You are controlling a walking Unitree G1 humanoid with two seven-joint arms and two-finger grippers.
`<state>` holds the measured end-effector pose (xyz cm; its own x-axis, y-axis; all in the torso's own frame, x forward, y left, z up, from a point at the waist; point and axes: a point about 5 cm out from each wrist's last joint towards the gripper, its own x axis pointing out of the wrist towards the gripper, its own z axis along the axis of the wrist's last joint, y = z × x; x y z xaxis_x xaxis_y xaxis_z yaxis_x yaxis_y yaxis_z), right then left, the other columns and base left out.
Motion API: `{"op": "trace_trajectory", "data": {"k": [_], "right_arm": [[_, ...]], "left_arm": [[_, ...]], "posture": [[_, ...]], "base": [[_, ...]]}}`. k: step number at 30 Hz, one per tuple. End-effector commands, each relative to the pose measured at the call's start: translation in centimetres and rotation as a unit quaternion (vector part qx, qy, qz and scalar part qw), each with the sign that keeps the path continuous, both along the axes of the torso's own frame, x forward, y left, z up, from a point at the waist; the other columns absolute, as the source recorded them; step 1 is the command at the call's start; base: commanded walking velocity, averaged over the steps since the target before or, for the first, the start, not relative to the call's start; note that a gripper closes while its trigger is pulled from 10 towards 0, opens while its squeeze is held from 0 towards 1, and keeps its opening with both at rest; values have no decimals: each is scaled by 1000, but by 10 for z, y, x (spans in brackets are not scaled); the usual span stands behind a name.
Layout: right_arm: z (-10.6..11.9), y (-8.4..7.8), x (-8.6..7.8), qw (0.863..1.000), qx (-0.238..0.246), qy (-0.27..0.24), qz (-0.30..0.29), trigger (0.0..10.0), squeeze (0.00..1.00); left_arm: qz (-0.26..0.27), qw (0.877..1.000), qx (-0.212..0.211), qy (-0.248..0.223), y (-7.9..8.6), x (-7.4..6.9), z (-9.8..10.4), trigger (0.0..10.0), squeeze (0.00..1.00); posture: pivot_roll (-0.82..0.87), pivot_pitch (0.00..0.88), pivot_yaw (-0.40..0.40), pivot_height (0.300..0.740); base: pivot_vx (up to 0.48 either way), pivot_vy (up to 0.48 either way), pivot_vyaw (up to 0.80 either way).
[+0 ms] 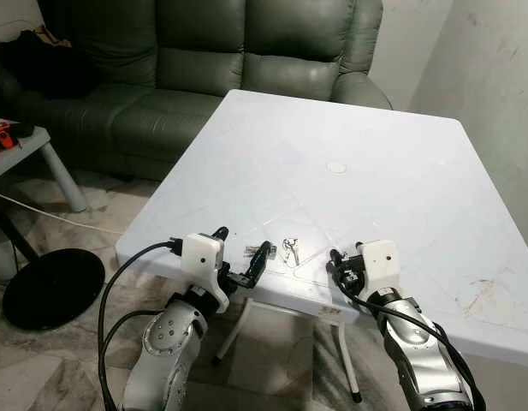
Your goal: Hang keys on a hook
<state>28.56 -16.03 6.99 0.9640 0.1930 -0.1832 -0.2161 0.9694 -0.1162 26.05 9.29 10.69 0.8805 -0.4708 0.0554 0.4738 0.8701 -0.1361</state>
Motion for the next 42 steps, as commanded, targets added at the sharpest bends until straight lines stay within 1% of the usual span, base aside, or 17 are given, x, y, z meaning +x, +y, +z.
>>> {"op": "trace_trajectory", "data": {"k": [1, 2, 3, 4, 10, 16, 17, 19, 20, 42], "right_arm": [[5, -2, 2, 1000, 5, -5, -2, 4510, 0], [5, -1, 2, 1000, 5, -2, -1, 4510, 0], [4, -1, 2, 1000, 4, 3, 0, 8863, 0], [1, 0, 3, 1000, 3, 21, 0, 10000, 0], [-1, 0, 4, 999, 9, 42, -4, 10000, 0], [2, -2, 5, 999, 2, 30, -18, 10000, 0], [4, -2, 5, 1000, 1, 21, -19, 1882, 0], [4, -2, 5, 1000, 2, 21, -17, 1882, 0], [5, -3, 6, 1000, -2, 19, -20, 0, 0], [7, -2, 6, 1000, -10, 4, -18, 0, 0]], "left_arm": [[1, 1000, -2, -13, -1, 2, 8, 10000, 0], [1, 1000, -3, -13, -1, 2, 8, 10000, 0], [1, 1000, -3, -13, -1, 2, 8, 10000, 0], [1, 1000, -4, -12, -1, 2, 8, 10000, 0], [2, 1000, -5, -13, -2, 3, 9, 10000, 0], [5, 1000, -7, -14, 0, 4, 10, 10000, 0], [6, 1000, -8, -14, 0, 4, 10, 10000, 0], [6, 1000, -8, -14, 0, 4, 10, 10000, 0], [7, 1000, -8, -14, 0, 4, 10, 10000, 0], [10, 1000, -10, -24, 2, 9, 14, 10000, 0]], "posture": [[10, 0, -61, 715], [10, 0, -61, 715], [10, 0, -61, 715], [10, 0, -61, 715], [10, 0, -62, 715], [12, 0, -63, 715], [12, 0, -63, 715], [12, 0, -63, 715], [12, 0, -63, 715], [11, 0, -59, 715]], "base": [[0, 0, 0], [0, 0, 0], [0, 0, 0], [0, 0, 0], [0, 0, 0], [0, 0, 0], [0, 0, 0], [0, 0, 0], [0, 0, 0], [0, 0, 0]]}}
